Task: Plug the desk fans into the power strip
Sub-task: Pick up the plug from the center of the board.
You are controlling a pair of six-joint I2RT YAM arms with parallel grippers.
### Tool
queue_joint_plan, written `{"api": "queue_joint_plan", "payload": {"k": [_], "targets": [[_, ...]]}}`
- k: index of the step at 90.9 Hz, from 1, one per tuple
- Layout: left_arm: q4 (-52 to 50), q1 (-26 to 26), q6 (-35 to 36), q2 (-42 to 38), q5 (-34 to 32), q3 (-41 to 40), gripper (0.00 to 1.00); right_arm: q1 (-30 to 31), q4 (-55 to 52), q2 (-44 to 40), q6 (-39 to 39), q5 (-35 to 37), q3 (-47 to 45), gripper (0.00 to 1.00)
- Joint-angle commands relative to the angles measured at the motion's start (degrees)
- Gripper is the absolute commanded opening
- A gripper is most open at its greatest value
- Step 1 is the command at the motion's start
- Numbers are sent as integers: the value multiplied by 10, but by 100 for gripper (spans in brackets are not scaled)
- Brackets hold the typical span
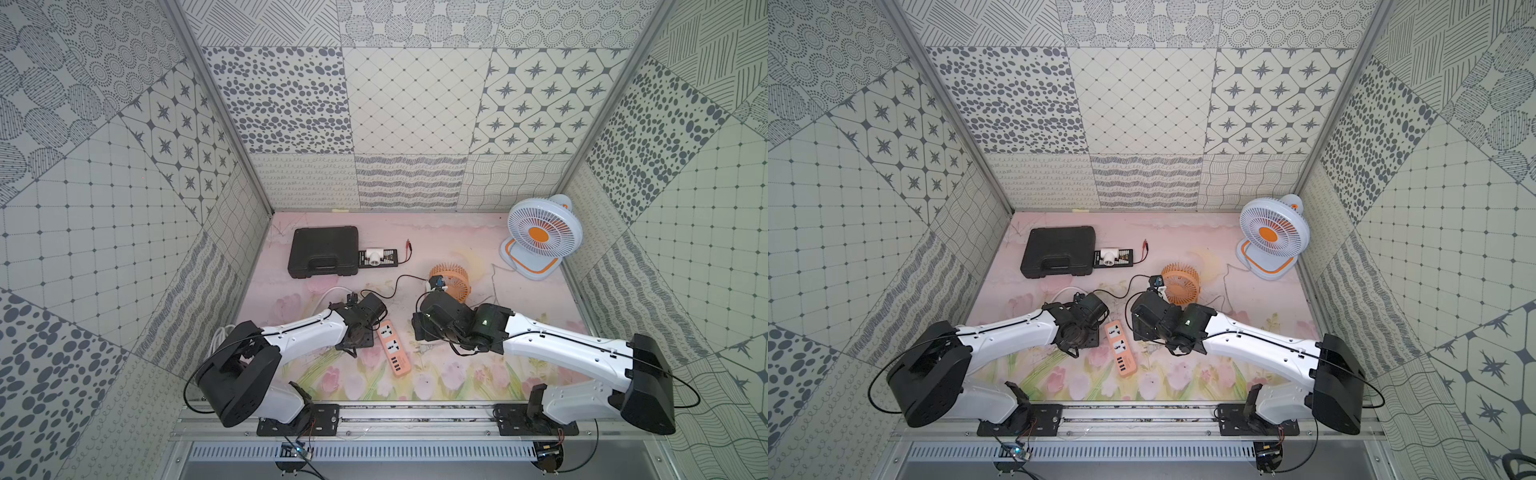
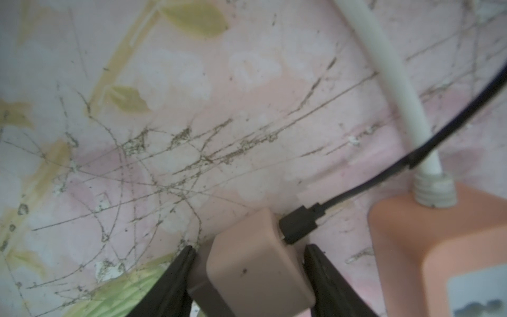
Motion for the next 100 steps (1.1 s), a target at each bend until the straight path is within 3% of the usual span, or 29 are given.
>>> {"api": "queue_joint_plan", "payload": {"k": [1,8,19,34,44,51,61,71,82,89,94,100], "targets": [[1,-3,-21,-7,18,-6,47,5,13,9,-2,5,15,87],[4,-3,-24,-7,14,-9,43,4,13,9,0,5,15,85],[8,-3,-24,-3,10,-11,26,4,13,8,3,4,16,82],[5,-3,-29,-6,-2,-8,18,4,13,5,6,-1,16,81],[-2,-3,-31,-34,-22,2,6,3,13,0,4,-14,26,81],[4,-3,-32,-67,-30,7,0,-6,13,-6,2,-57,44,81],[33,-3,-28,-129,-13,3,0,-57,22,-27,6,-156,62,81],[91,-3,-18,-196,31,-17,0,-130,55,-60,5,-298,66,79],[196,-3,9,-272,104,-64,0,-176,48,-71,-14,-390,102,77],[268,-3,24,-314,159,-91,0,-180,8,-41,-29,-412,140,70],[297,-5,31,-331,180,-101,0,-180,-27,-13,-36,-419,166,59],[323,-7,42,-347,206,-110,0,-175,-39,9,-35,-424,184,55]]}}
